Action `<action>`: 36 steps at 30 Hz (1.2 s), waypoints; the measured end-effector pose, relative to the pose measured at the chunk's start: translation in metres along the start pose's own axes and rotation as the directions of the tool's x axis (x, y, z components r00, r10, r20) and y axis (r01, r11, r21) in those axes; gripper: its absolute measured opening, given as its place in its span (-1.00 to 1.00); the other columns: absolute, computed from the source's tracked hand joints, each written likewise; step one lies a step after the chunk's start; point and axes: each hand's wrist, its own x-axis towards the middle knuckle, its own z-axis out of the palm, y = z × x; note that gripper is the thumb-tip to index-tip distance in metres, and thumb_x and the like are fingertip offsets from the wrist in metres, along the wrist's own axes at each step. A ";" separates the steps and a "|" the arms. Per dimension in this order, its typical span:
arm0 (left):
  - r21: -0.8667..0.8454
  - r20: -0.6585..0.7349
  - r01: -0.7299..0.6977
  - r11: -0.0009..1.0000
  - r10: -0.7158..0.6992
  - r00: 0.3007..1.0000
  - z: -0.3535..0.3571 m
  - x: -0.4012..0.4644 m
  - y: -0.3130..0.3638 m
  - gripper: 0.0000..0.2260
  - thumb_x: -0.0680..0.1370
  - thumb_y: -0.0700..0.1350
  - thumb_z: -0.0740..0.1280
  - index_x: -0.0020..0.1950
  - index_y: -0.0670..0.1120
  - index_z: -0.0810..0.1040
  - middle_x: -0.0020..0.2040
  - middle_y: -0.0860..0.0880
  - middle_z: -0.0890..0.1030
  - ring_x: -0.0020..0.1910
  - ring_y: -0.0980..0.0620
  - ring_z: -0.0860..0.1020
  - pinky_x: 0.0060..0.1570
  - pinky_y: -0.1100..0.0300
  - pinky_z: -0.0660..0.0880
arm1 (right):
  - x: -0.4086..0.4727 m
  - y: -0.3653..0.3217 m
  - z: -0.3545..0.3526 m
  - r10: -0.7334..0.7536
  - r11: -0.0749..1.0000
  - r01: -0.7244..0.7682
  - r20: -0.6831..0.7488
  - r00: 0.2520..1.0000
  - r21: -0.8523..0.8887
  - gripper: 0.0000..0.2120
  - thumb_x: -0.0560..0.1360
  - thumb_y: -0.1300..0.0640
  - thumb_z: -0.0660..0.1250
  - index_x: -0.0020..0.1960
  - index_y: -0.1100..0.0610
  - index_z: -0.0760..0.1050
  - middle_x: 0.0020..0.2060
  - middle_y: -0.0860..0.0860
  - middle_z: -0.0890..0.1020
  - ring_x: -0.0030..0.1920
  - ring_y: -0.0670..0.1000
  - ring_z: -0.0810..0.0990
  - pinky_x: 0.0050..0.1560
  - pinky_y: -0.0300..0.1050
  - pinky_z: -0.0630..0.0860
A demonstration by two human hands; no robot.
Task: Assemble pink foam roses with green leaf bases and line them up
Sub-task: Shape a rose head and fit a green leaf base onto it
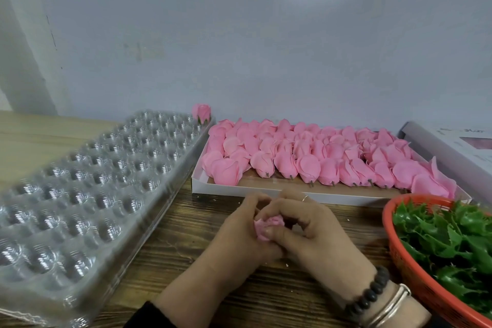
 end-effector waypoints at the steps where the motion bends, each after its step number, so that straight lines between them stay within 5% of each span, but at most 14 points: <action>1: 0.006 0.007 -0.019 1.000 0.019 1.000 0.000 0.000 0.000 -0.66 0.22 -0.17 0.44 -0.04 -0.01 0.52 -0.16 0.06 0.63 -0.17 0.20 0.58 -0.19 0.30 0.49 | -0.001 -0.001 0.001 -0.001 1.000 0.002 0.011 1.000 -0.005 -0.78 0.41 0.24 0.42 -0.25 -0.08 0.60 -0.25 -0.22 0.56 -0.26 -0.25 0.54 -0.31 -0.48 0.40; 4: -0.034 0.031 -0.038 0.999 0.039 0.999 -0.001 0.000 0.002 -0.91 0.32 -0.22 0.36 -0.29 -0.03 0.60 -0.35 0.04 0.60 -0.32 0.17 0.54 -0.29 0.29 0.46 | -0.002 -0.004 0.005 -0.109 0.991 0.103 -0.068 0.992 -0.084 -0.88 0.46 0.12 0.35 -0.12 -0.09 0.59 -0.19 -0.16 0.58 -0.16 -0.20 0.56 -0.19 -0.45 0.44; 6: -0.243 -0.021 0.054 0.969 -0.061 0.998 -0.001 -0.001 0.006 -0.95 0.33 -0.17 0.39 -0.33 -0.08 0.63 -0.37 -0.05 0.58 -0.35 0.07 0.53 -0.32 0.22 0.48 | -0.003 -0.002 0.008 -0.104 0.994 0.112 -0.253 0.962 0.017 -0.82 0.49 0.14 0.26 0.01 -0.11 0.52 -0.15 -0.13 0.61 -0.11 -0.16 0.60 -0.11 -0.39 0.48; 9: -0.562 -0.169 0.055 0.825 -0.179 0.969 -0.001 0.002 0.010 -0.79 0.29 -0.13 0.47 -0.51 -0.11 0.53 -0.39 -0.04 0.56 -0.36 0.10 0.52 -0.36 0.27 0.45 | 0.000 0.002 0.010 -0.018 0.992 0.072 -0.448 0.894 0.104 -0.72 0.48 0.36 0.27 -0.02 -0.02 0.44 -0.19 -0.02 0.61 -0.14 -0.15 0.59 -0.10 -0.38 0.48; 11: -0.724 -0.235 -0.019 0.690 -0.221 0.947 -0.001 0.005 0.012 -0.76 0.26 -0.10 0.42 -0.57 -0.09 0.45 -0.40 -0.04 0.57 -0.30 0.10 0.58 -0.31 0.26 0.49 | 0.001 0.003 0.016 0.029 0.998 -0.006 -0.396 0.918 0.060 -0.65 0.37 0.41 0.36 -0.08 -0.01 0.41 -0.21 -0.01 0.58 -0.16 -0.15 0.55 -0.09 -0.37 0.46; 14: -0.862 -0.190 -0.010 0.507 -0.305 0.933 0.002 0.006 0.012 -0.76 0.22 -0.09 0.44 -0.36 -0.19 0.43 -0.27 -0.14 0.59 -0.27 0.00 0.61 -0.30 0.18 0.58 | -0.001 0.004 0.029 0.132 0.991 -0.122 -0.208 0.969 0.056 -0.61 0.27 0.26 0.48 -0.09 -0.05 0.37 -0.21 -0.07 0.56 -0.18 -0.18 0.55 -0.13 -0.39 0.45; 18: -0.869 -0.060 0.118 0.481 -0.340 0.939 0.009 0.004 0.014 -0.69 0.27 -0.06 0.43 -0.13 -0.25 0.52 -0.11 -0.24 0.54 -0.20 -0.11 0.58 -0.19 0.07 0.59 | -0.001 0.006 0.036 0.145 0.989 -0.139 -0.236 0.961 0.043 -0.68 0.25 0.17 0.49 -0.12 -0.02 0.41 -0.28 -0.10 0.59 -0.30 -0.16 0.54 -0.26 -0.41 0.40; 23: -0.886 0.040 0.166 0.433 -0.285 0.958 0.007 0.002 0.017 -0.74 0.22 -0.01 0.54 -0.37 -0.17 0.58 -0.09 -0.24 0.59 -0.08 -0.13 0.62 -0.04 0.03 0.59 | 0.001 0.001 0.025 0.180 0.944 -0.130 -0.144 0.973 0.304 -0.80 0.31 0.32 0.48 -0.25 0.07 0.54 -0.46 -0.10 0.46 -0.43 -0.13 0.37 -0.36 -0.33 0.33; 26: -0.837 0.022 0.169 0.521 -0.277 0.961 0.005 0.003 0.015 -0.74 0.20 0.03 0.53 -0.40 -0.15 0.62 -0.16 -0.17 0.64 -0.17 -0.04 0.63 -0.05 0.07 0.52 | 0.001 0.000 0.022 0.237 0.901 -0.201 -0.047 0.970 0.383 -0.85 0.34 0.30 0.47 -0.29 0.09 0.57 -0.49 -0.08 0.45 -0.41 -0.11 0.35 -0.39 -0.36 0.30; 29: -0.710 -0.106 0.108 0.696 -0.257 0.960 0.003 0.001 0.014 -0.79 0.31 -0.04 0.42 -0.28 -0.20 0.64 -0.27 -0.16 0.64 -0.28 -0.05 0.63 -0.30 0.13 0.58 | 0.001 0.002 0.023 0.206 0.952 -0.165 -0.144 0.968 0.257 -0.93 0.37 0.19 0.45 -0.23 0.04 0.60 -0.38 -0.07 0.57 -0.32 -0.16 0.47 -0.27 -0.40 0.41; 33: -0.147 -0.236 0.019 0.989 -0.053 0.970 -0.005 0.000 0.013 -0.87 0.40 -0.12 0.45 -0.31 -0.14 0.63 -0.42 -0.03 0.61 -0.42 0.11 0.54 -0.39 0.21 0.47 | -0.001 0.008 0.016 0.054 0.998 -0.036 -0.334 0.941 0.060 -0.85 0.40 0.08 0.44 -0.08 -0.07 0.52 -0.22 -0.11 0.59 -0.14 -0.17 0.54 -0.12 -0.42 0.40; 36: 0.131 -0.136 0.036 0.991 -0.018 0.990 -0.005 0.000 0.010 -0.69 0.45 -0.22 0.40 -0.47 0.05 0.53 -0.56 0.11 0.50 -0.55 0.25 0.42 -0.46 0.41 0.35 | -0.002 0.009 0.009 -0.106 0.988 0.091 -0.118 0.987 -0.128 -0.55 0.38 0.03 0.38 0.21 -0.26 0.39 0.07 -0.23 0.48 0.11 -0.20 0.46 0.10 -0.46 0.33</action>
